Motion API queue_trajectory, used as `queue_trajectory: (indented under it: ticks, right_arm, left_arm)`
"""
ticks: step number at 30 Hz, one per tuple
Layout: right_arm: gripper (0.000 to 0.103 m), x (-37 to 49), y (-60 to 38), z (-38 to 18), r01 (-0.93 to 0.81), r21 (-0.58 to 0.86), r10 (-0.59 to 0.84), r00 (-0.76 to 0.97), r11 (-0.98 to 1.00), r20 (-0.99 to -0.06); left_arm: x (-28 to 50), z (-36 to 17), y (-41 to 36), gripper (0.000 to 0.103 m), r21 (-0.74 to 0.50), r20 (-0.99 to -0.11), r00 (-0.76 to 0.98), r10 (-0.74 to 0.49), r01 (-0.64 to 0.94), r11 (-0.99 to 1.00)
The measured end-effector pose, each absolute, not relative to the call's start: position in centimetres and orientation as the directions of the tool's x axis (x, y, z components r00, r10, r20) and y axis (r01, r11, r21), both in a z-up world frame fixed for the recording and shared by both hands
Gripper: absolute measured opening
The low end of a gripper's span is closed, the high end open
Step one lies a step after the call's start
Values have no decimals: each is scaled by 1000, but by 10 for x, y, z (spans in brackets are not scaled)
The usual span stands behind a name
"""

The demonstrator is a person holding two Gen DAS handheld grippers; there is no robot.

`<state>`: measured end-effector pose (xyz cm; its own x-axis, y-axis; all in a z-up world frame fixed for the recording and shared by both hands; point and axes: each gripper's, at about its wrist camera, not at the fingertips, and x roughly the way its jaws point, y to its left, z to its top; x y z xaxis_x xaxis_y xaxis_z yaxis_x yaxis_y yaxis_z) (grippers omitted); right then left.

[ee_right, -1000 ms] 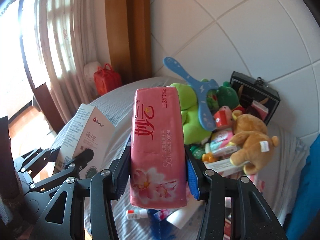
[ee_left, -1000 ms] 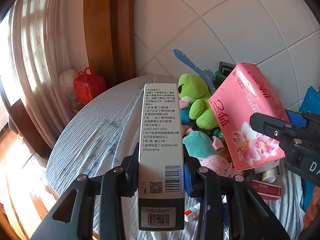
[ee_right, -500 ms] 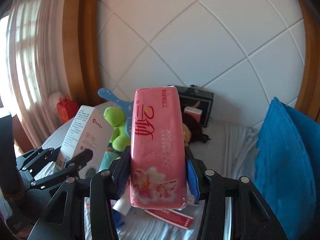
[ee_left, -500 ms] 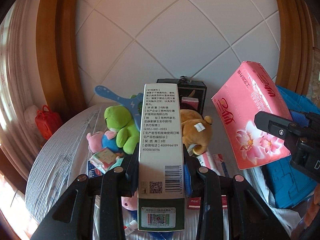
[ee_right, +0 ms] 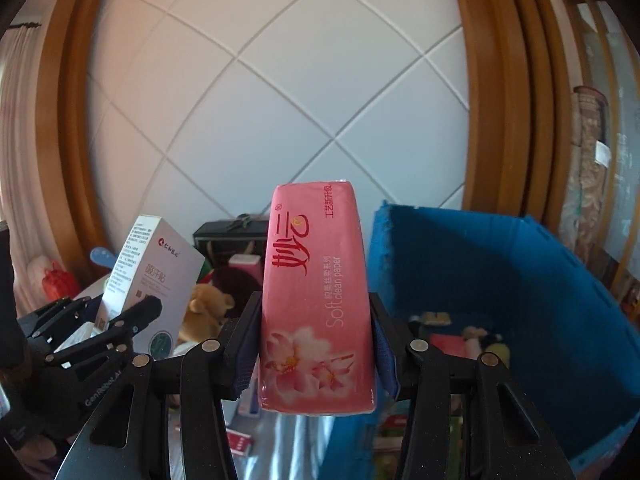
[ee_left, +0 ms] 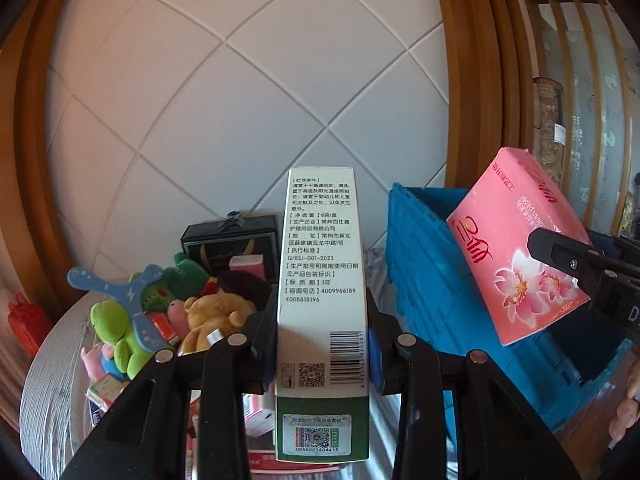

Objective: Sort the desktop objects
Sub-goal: 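Lift and carry the box and tissue pack with both tools to the crate, then open both tools to release the box and tissue pack into the crate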

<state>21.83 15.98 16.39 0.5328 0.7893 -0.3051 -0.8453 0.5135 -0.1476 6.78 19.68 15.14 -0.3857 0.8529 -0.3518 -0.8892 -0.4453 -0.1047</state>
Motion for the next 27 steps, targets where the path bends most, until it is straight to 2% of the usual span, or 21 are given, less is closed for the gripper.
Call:
queue_trajectory:
  ticks: [2, 6, 7, 8, 11, 14, 18, 21, 23, 24, 25, 26, 27]
  right_arm:
    - [49, 239, 140, 183, -849, -107, 798, 523, 517, -300]
    - [45, 273, 111, 214, -800, -149, 755, 598, 581, -268]
    - [28, 283, 104, 223, -792, -154, 750, 609, 591, -258]
    - [22, 292, 98, 232, -781, -162, 741, 623, 603, -249]
    - [22, 325, 89, 257, -738, -214, 692, 675, 640, -256]
    - [22, 368, 82, 264, -716, -223, 643, 695, 661, -322]
    - [22, 407, 65, 246, -691, -233, 576, 708, 684, -409]
    - [28, 414, 48, 229, -665, -259, 525, 726, 700, -445]
    - [44, 417, 38, 222, -650, -267, 491, 731, 711, -474]
    - [48, 420, 33, 218, -642, -263, 477, 734, 720, -484]
    - [57, 422, 27, 215, -634, -262, 465, 737, 728, -491]
    - [66, 423, 21, 213, -624, -263, 452, 742, 736, -495]
    - [70, 424, 17, 210, -616, -263, 442, 746, 743, -498]
  left_arm:
    - [88, 170, 217, 34, -103, -334, -350, 875, -909, -403]
    - [117, 204, 258, 34, -129, -325, -253, 911, -943, -308]
    - [123, 211, 271, 34, -133, -326, -234, 916, -948, -290]
    - [132, 219, 283, 34, -136, -329, -219, 918, -952, -276]
    - [156, 238, 328, 34, -145, -361, -154, 920, -965, -219]
    - [176, 243, 376, 34, -170, -428, -78, 900, -972, -165]
    - [206, 224, 420, 34, -143, -543, -38, 839, -980, -137]
    - [223, 202, 438, 34, -128, -622, -16, 783, -984, -122]
    - [233, 192, 444, 35, -132, -665, 8, 747, -985, -107]
    - [237, 189, 445, 37, -133, -678, 12, 735, -985, -106]
    - [240, 187, 446, 43, -132, -685, 13, 728, -986, -106]
    - [241, 185, 444, 54, -129, -687, 9, 727, -986, -109]
    - [243, 186, 442, 60, -126, -683, 3, 730, -985, -114]
